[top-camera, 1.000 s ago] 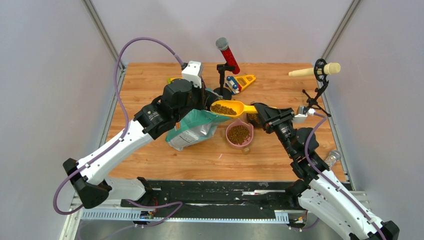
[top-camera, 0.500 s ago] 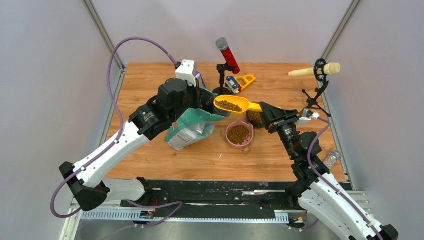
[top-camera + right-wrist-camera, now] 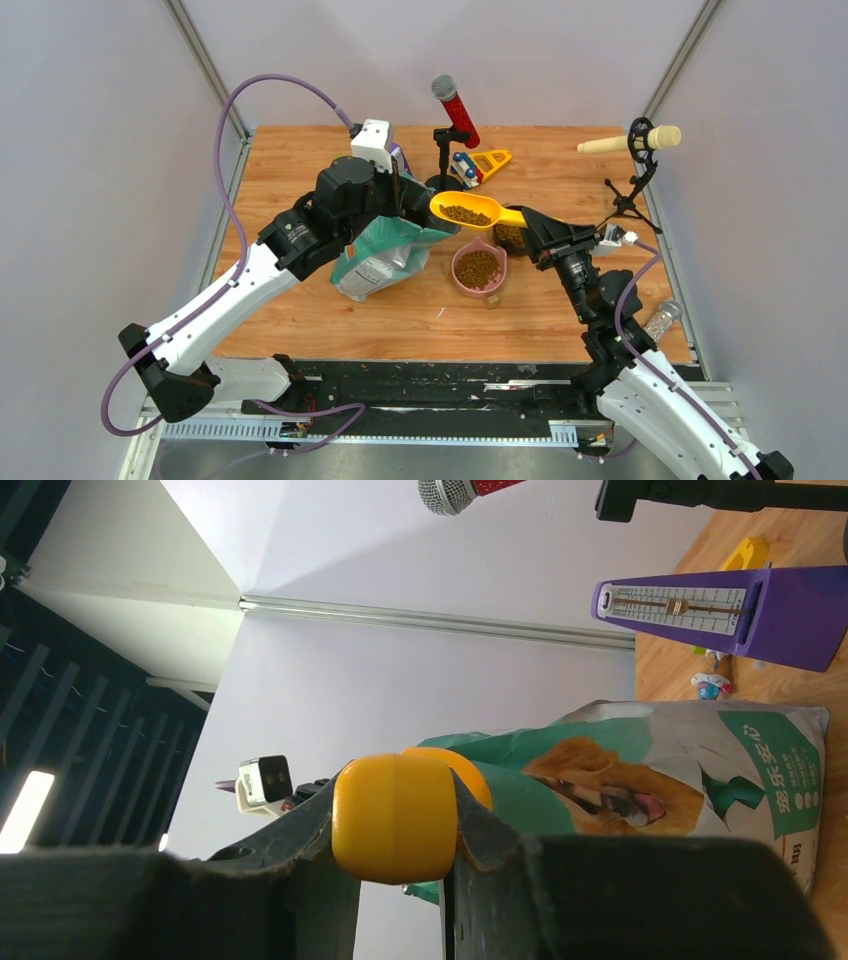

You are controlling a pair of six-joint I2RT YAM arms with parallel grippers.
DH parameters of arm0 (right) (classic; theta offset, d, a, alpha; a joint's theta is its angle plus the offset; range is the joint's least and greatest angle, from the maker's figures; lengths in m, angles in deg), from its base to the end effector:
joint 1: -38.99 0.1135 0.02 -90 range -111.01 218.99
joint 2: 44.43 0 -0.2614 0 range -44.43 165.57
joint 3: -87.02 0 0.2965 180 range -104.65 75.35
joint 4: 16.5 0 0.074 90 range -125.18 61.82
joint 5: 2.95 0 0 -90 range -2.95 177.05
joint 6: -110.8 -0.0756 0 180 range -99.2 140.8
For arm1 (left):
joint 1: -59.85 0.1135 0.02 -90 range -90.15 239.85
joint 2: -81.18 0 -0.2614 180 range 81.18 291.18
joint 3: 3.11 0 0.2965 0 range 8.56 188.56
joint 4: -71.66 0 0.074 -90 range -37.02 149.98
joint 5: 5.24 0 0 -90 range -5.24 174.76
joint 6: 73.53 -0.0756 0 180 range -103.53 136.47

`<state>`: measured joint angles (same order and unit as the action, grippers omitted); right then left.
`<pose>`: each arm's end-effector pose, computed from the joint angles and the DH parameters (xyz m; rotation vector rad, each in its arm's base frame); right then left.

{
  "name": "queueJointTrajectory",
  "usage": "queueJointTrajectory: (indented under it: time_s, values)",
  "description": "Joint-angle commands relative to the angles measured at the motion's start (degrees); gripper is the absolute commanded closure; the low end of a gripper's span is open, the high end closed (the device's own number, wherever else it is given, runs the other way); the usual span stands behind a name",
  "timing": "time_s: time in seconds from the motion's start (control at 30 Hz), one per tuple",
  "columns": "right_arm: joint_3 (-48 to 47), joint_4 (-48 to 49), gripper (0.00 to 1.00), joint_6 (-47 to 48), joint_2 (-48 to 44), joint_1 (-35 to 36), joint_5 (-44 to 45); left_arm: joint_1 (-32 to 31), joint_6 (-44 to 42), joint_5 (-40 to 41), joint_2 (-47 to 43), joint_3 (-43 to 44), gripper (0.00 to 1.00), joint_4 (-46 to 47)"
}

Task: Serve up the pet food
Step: Collect the pet food from the pet food bag, then pour the pet food into the pet food bowl.

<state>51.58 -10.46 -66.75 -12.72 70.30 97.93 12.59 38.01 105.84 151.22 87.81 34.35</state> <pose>0.2121 0.1123 0.2953 0.9098 1.3203 1.5511 0.2551 -0.2360 0.4240 0.1608 1.8602 -0.4973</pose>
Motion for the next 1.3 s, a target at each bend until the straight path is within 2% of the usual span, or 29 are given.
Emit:
queueJointTrajectory:
  time_s: [0.0, 0.37, 0.47, 0.57, 0.87, 1.27]
  values:
    - [-2.07, -1.00, 1.00, 0.61, -3.36, -0.37, 1.74, -0.06, -0.16, 0.78, -2.80, 1.84, 1.00, 6.04]
    - [-5.94, -24.81, 1.00, 9.88, -15.32, -0.46, 11.32, -0.11, -0.53, 2.66, -2.48, 1.51, 1.00, 6.03]
    - [-8.21, -35.32, 1.00, 10.57, -16.36, -0.44, 13.81, -0.10, -0.58, 2.82, -2.54, 1.20, 1.00, 6.40]
    - [-9.77, -40.90, 1.00, 12.60, -14.81, -0.46, 14.31, -0.11, -0.47, 2.80, -2.47, 0.85, 1.00, 6.73]
    - [-10.28, -44.78, 1.00, 15.67, -7.56, -0.46, 16.45, -0.11, -0.73, 3.42, -2.32, 0.61, 1.00, 6.55]
    - [-16.78, -46.12, 1.00, 29.13, 4.81, -0.45, 14.81, -0.11, -0.81, 4.31, -1.89, 0.21, 1.00, 6.32]
